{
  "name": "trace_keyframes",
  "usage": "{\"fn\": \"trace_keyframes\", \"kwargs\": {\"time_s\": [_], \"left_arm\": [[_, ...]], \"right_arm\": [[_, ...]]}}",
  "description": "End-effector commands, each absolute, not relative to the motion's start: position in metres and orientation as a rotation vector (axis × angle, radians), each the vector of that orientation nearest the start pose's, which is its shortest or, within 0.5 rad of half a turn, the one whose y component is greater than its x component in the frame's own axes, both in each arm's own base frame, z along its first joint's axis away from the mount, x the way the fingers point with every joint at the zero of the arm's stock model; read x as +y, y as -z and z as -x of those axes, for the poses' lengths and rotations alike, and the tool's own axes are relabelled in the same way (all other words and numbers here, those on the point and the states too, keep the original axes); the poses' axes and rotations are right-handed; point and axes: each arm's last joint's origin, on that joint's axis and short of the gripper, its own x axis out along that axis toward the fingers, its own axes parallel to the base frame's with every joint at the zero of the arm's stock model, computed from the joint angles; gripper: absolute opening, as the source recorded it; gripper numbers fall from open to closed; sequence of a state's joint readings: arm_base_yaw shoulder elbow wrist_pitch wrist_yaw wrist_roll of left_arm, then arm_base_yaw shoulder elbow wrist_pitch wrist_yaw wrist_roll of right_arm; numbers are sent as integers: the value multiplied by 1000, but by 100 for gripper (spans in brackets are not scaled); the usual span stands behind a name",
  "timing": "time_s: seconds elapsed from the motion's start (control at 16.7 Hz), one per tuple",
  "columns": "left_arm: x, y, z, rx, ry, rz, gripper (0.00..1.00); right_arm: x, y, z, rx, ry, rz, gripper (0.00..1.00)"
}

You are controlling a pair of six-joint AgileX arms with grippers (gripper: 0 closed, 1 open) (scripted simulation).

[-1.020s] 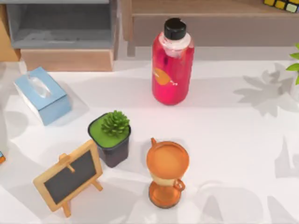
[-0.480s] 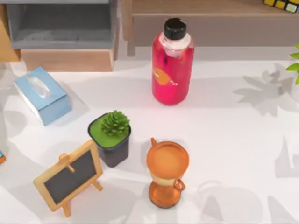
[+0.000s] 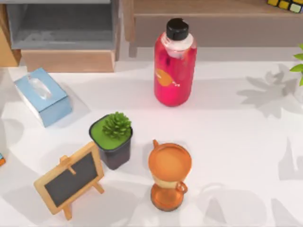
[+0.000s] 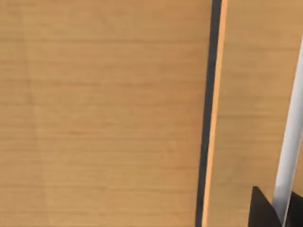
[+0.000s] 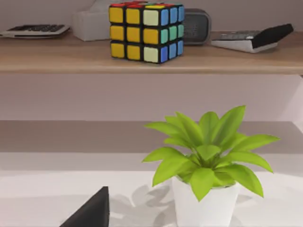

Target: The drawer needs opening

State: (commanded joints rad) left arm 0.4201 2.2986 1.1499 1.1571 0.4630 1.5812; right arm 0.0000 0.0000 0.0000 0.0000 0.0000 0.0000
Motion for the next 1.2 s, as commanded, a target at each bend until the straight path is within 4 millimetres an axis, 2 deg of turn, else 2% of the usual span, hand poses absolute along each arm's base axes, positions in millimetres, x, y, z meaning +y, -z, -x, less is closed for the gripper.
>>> {"fn": "trace_keyframes", "kwargs": {"time_s": [0.18,0.36,0.72,1.02,1.2], "left_arm": [[171,-85,-389,12,43,-1549,0],[172,-89,-370,2,32,-1556,0],[172,-90,-365,-1,29,-1557,0],[172,-87,-320,7,41,-1549,0],[172,-88,-307,1,35,-1556,0]], "right_arm": [[-1,-160,-106,0,0,0,100],[-1,-160,-106,0,0,0,100],[-1,-160,-106,0,0,0,100],[-1,-160,-106,0,0,0,100],[-1,-160,-106,0,0,0,100]]}}
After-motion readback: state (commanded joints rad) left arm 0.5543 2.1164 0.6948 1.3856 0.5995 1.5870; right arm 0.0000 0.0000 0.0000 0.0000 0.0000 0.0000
